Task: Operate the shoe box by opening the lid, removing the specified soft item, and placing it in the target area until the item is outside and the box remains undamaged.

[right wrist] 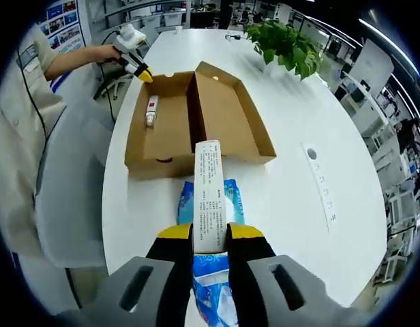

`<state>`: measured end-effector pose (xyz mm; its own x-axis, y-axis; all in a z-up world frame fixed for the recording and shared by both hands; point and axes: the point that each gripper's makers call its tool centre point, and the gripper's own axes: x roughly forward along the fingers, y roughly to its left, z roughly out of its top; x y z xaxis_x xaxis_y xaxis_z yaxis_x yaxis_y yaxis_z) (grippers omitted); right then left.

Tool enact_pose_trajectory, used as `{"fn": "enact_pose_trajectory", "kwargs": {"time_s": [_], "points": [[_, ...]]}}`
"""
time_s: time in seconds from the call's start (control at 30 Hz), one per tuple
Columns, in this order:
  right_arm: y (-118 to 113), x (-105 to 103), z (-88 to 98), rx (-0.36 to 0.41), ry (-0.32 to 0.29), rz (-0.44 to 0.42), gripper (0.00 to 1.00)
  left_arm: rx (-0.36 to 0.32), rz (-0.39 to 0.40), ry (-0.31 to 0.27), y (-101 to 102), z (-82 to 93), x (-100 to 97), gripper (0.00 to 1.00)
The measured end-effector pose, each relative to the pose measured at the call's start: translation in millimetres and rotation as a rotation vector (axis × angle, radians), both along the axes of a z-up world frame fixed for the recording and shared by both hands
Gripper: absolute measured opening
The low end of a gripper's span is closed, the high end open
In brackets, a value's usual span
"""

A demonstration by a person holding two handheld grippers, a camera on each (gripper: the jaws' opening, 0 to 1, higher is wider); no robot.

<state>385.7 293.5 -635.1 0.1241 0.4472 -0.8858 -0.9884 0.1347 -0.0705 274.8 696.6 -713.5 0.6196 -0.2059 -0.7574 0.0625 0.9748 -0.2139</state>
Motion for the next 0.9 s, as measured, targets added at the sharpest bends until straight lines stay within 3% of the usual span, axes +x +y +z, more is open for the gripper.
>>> {"fn": "enact_pose_trajectory", "kwargs": {"time_s": [0.4,0.9], "points": [[-39.5,24.7,-18.6,-0.073,0.003,-0.063,0.16,-0.010,0.008,-0.004,0.1,-1.0,0.4,0.06],[-64.4,48.6,-39.4,-0.144,0.014,-0.102,0.16,-0.018,0.010,-0.004,-0.7,-1.1,0.3,0.06]]}}
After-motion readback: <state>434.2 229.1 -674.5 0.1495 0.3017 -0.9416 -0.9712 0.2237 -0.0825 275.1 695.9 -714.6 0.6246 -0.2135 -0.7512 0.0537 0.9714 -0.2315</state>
